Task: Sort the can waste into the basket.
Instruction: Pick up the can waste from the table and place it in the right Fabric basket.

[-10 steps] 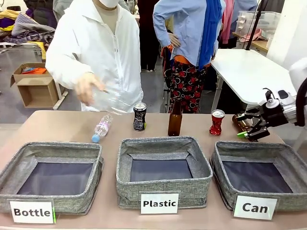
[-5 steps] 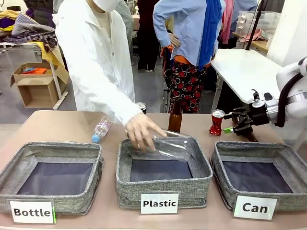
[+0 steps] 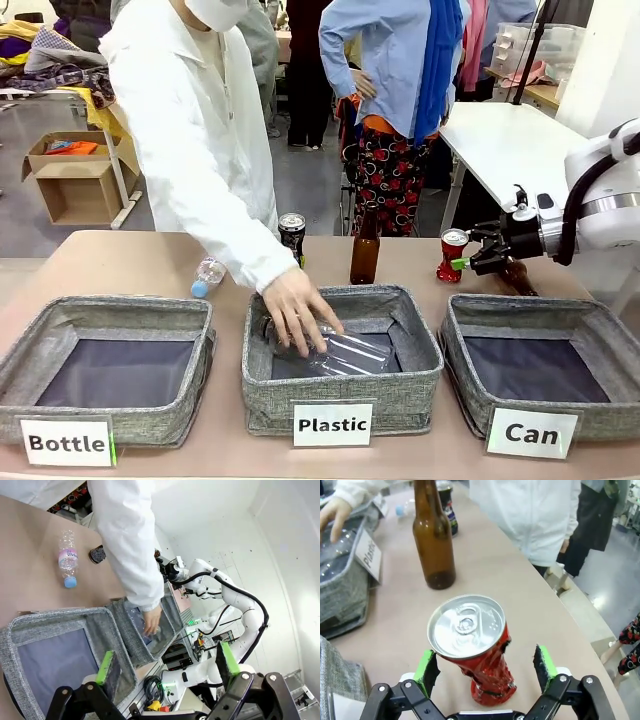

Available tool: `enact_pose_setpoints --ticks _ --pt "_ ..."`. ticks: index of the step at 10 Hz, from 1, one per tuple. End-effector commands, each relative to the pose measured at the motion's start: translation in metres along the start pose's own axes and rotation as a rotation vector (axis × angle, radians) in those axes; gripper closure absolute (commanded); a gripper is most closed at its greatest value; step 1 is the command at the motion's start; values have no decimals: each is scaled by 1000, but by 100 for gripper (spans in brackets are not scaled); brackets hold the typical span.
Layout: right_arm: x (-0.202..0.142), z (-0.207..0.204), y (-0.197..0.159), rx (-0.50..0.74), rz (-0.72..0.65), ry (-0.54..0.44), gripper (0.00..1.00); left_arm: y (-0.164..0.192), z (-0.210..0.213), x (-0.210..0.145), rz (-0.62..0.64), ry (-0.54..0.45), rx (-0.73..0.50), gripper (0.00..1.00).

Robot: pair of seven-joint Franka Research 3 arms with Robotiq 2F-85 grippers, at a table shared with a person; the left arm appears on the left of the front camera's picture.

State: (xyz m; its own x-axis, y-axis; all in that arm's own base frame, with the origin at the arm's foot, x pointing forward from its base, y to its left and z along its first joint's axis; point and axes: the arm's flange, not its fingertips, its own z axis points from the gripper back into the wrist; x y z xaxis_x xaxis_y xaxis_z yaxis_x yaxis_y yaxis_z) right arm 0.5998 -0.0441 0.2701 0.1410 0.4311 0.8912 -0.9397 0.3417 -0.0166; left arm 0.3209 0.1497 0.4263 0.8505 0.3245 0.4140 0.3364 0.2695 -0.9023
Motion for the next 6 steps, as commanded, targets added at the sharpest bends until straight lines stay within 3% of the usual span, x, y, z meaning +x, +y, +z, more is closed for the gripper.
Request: enact_pose_setpoints --ticks 1,2,3,4,5,6 --pt "6 -4 -6 46 -37 -57 0 -1 1 -1 -23 3 -7 0" --pt "4 -8 -5 55 -54 -46 8 -1 1 -1 -23 3 -7 0" --pt "3 -10 -5 61 -82 -69 56 -1 1 -1 -23 3 -7 0" --pt "2 -12 -6 71 -98 -75 63 -1 1 -1 -23 3 -7 0" --pt "2 -11 -6 69 -108 -77 100 -1 1 -1 -23 3 -7 0" --pt "3 -11 -5 68 -109 -79 100 -1 1 -1 -23 3 -7 0"
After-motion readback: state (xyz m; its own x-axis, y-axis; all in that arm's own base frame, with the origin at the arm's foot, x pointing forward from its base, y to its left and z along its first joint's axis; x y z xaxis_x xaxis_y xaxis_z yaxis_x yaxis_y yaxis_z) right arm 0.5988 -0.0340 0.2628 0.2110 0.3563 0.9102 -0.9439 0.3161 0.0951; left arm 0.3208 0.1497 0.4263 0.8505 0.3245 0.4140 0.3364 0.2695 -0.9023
